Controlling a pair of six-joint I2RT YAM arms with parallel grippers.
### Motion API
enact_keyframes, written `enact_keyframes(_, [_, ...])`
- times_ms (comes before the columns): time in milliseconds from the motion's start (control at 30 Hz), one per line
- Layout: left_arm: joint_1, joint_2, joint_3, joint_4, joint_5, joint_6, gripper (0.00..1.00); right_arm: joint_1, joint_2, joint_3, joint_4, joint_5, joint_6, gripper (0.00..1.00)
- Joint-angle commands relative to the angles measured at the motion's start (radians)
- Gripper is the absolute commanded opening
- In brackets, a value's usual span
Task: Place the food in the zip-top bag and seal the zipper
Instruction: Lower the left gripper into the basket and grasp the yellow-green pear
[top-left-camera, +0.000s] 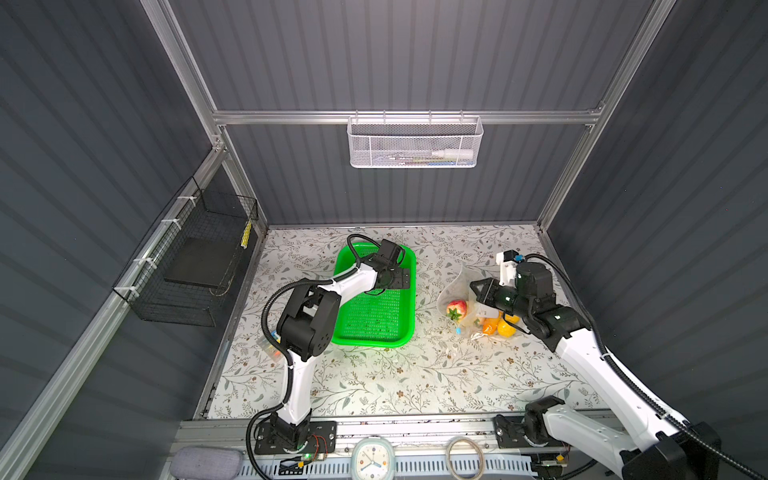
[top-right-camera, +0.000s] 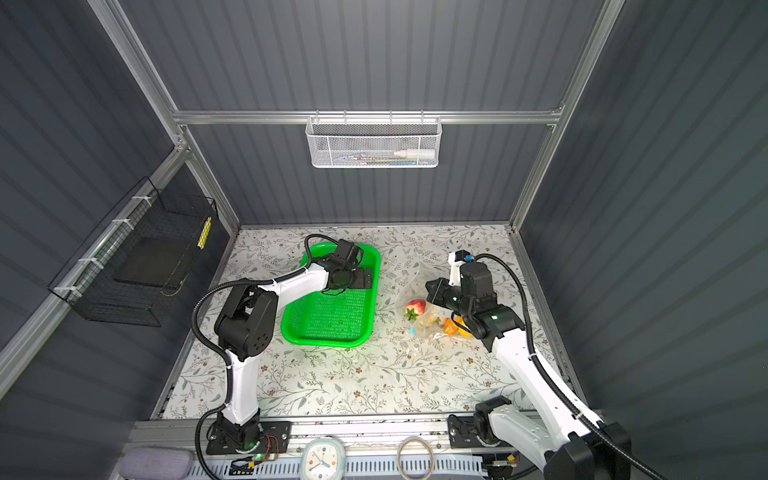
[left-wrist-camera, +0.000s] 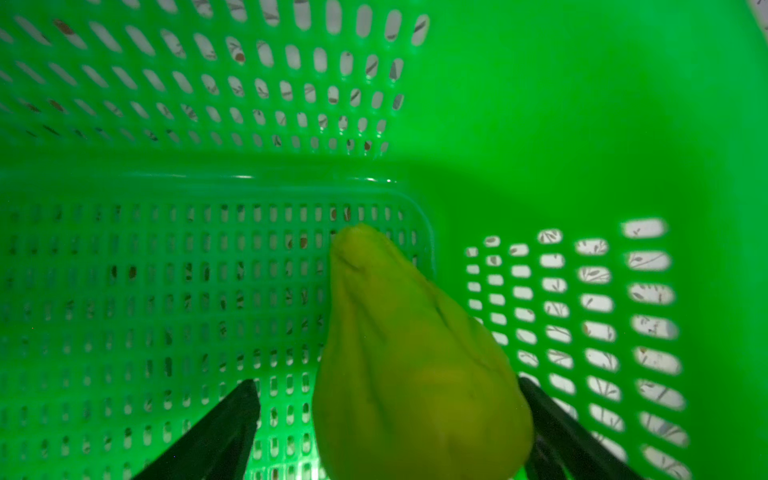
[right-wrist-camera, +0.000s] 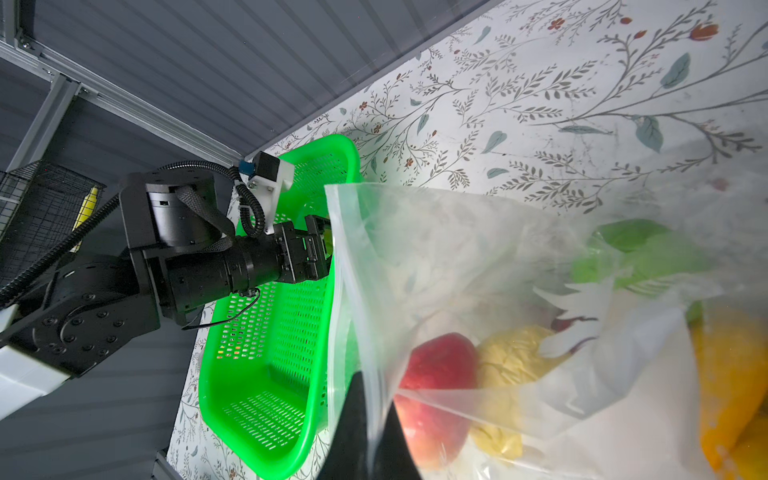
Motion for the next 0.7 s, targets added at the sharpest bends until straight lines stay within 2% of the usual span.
enact_keyframes(0, [0.026, 0.039, 0.025, -0.011, 0.030, -0.008, 0.94, 0.001, -0.004, 0.022, -0.004, 0.009, -0.012, 0.00])
enact_keyframes(433, [0.053, 0.094, 0.080, -0.010, 0.060, 0.053, 0.93, 0.001, -0.006, 0.030, -0.019, 0.017, -0.011, 0.00])
enact_keyframes(667, [0.056, 0.107, 0.081, -0.008, 0.072, 0.056, 0.84, 0.001, -0.006, 0.033, -0.021, 0.017, -0.007, 0.00])
